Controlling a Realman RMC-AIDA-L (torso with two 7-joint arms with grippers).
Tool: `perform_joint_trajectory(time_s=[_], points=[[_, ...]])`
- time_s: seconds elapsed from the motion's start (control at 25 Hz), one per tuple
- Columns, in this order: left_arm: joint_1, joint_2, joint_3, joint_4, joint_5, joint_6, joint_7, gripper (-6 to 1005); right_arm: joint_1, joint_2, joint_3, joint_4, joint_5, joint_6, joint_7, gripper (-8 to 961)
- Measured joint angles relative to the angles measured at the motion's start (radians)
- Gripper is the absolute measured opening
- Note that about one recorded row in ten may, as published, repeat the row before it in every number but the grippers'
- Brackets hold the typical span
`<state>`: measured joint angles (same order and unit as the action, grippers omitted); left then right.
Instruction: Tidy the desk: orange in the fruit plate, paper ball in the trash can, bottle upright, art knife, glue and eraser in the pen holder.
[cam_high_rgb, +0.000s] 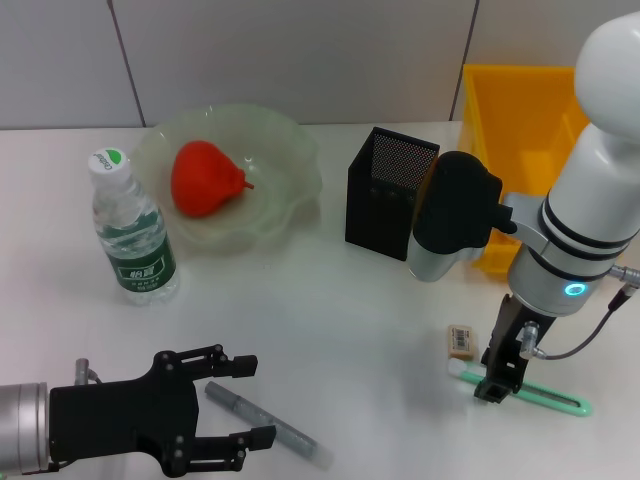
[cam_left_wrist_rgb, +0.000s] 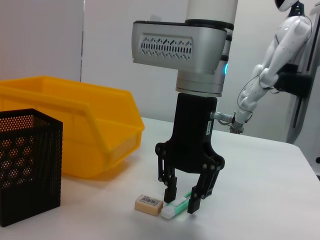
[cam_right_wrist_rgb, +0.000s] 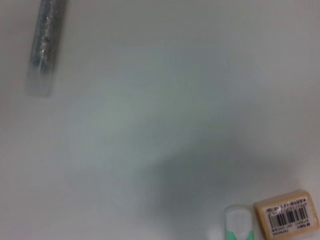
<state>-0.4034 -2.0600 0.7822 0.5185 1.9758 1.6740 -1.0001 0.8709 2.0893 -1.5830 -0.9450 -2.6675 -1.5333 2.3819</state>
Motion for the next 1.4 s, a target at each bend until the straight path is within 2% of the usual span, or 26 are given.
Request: perform_joint_trajectory(time_s=[0.08,0.32,0.52,1.4], points=[[0.000,0.000,0.000,0.000,0.000,0.000,0.000,786,0.000,0.000,-0.002,0.000,0.000,0.002,0.000,410],[0.000,0.000,-0.002,0.000,0.000,0.001,0.000,785,-0.003,0.000,-0.015,0.000,0.000,0.015,0.000,409],[0.000,0.000,-0.005,0.000,0.000,0.001,0.000,785,-0.004,0.000,-0.015,0.000,0.000,0.019,0.000,302],[0.000,0.000,-0.008,0.000,-0.001,0.001,0.000,785,-0.004,0.000,-0.015,0.000,0.000,0.012,-0.010,274]])
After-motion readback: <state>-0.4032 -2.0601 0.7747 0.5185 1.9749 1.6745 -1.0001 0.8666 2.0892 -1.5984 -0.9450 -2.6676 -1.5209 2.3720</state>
